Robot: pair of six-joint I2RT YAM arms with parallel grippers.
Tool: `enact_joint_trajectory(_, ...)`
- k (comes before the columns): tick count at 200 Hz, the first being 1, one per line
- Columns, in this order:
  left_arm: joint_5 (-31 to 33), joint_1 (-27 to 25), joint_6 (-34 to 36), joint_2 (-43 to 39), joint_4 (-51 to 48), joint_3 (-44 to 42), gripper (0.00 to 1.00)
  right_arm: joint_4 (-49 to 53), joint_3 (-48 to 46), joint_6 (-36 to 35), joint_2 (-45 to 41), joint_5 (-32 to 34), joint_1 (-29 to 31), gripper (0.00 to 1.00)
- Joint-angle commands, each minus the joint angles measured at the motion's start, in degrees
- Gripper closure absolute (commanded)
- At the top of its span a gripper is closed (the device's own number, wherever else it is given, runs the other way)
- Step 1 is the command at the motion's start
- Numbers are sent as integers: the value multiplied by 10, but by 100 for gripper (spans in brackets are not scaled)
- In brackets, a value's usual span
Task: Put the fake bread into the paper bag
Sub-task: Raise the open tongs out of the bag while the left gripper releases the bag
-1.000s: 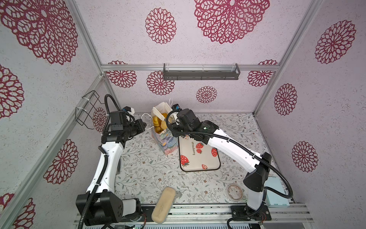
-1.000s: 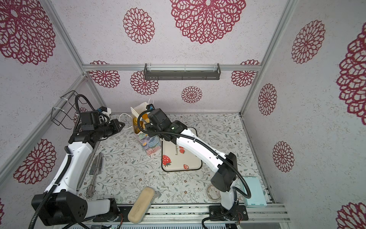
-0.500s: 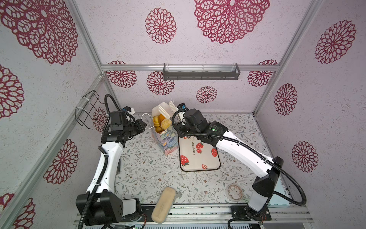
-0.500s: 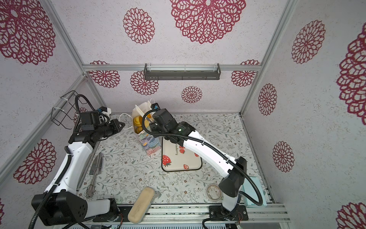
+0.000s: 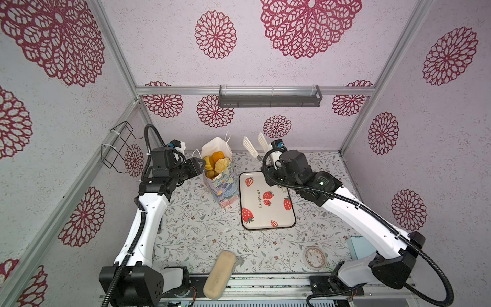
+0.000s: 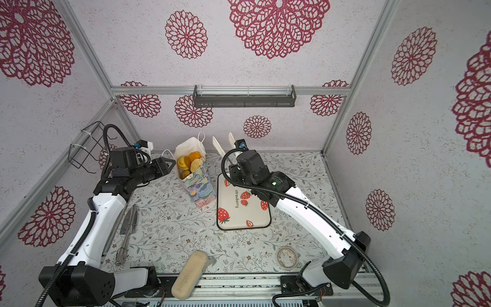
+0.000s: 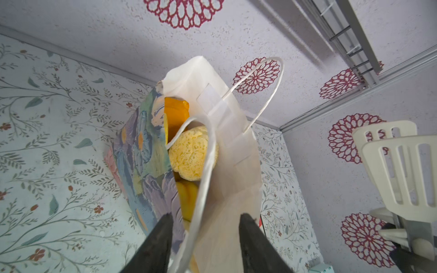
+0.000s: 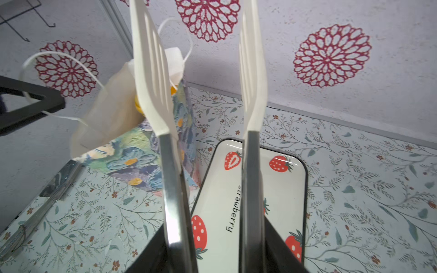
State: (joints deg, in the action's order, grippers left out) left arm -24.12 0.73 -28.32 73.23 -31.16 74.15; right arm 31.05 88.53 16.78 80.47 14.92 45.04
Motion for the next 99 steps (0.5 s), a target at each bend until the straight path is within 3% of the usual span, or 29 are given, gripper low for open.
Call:
enact_joint_trajectory(1,19,-2,-5,-17,1,12,35,-33,-32,19,-56,13,-26,49)
enact_joint_trajectory(29,35,-5,-6,-34,-13,11,18,-31,-89,24,-104,7,-68,49)
enact_joint_trajectory(34,37,-5,-6,-38,-15,10,8,-31,-99,25,-112,5,-76,49)
enact_joint_trajectory(43,42,-6,-6,-42,-20,7,0,-30,-115,26,-125,1,-90,49)
enact_joint_trajectory(99,70,-7,-2,-84,-39,-25,2,-25,-190,31,-176,-34,-180,49)
